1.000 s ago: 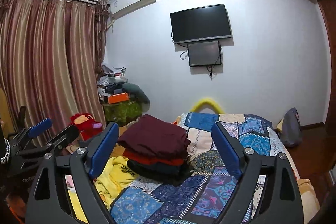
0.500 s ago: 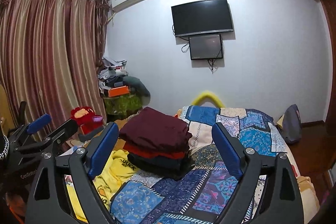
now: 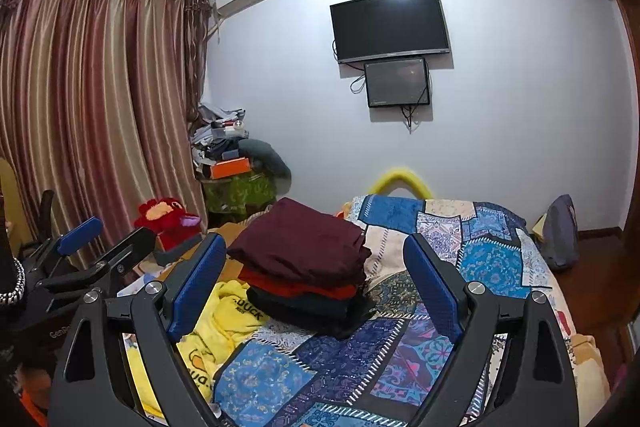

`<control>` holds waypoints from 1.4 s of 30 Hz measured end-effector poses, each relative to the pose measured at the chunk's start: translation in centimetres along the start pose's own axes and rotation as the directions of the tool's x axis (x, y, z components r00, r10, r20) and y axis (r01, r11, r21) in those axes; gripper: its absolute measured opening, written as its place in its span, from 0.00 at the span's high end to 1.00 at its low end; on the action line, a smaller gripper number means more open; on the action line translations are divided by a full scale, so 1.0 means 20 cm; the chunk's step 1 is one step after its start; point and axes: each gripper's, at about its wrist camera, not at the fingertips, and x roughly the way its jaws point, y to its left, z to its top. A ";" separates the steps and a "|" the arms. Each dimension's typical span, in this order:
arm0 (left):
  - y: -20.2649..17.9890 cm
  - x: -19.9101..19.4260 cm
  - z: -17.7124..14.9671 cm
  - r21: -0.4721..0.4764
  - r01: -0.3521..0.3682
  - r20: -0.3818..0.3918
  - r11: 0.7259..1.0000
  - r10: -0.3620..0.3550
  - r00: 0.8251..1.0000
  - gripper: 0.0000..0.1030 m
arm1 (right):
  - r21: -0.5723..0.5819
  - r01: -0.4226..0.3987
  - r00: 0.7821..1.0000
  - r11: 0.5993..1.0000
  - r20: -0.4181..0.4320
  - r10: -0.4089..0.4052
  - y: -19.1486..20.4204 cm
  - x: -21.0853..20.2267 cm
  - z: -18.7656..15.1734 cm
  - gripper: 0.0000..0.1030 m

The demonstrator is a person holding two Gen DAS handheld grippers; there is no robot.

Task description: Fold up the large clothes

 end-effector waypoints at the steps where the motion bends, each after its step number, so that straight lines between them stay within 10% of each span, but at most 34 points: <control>1: 0.00 0.00 0.00 -0.001 0.000 -0.001 1.000 0.000 1.000 0.01 | 0.001 0.001 1.000 1.000 -0.001 -0.001 0.00 0.00 0.00 0.14; 42: -0.01 0.02 0.00 -0.003 0.042 -0.031 0.999 -0.042 0.999 0.01 | 0.018 0.023 0.999 1.000 -0.023 -0.023 -0.03 -0.01 0.00 0.14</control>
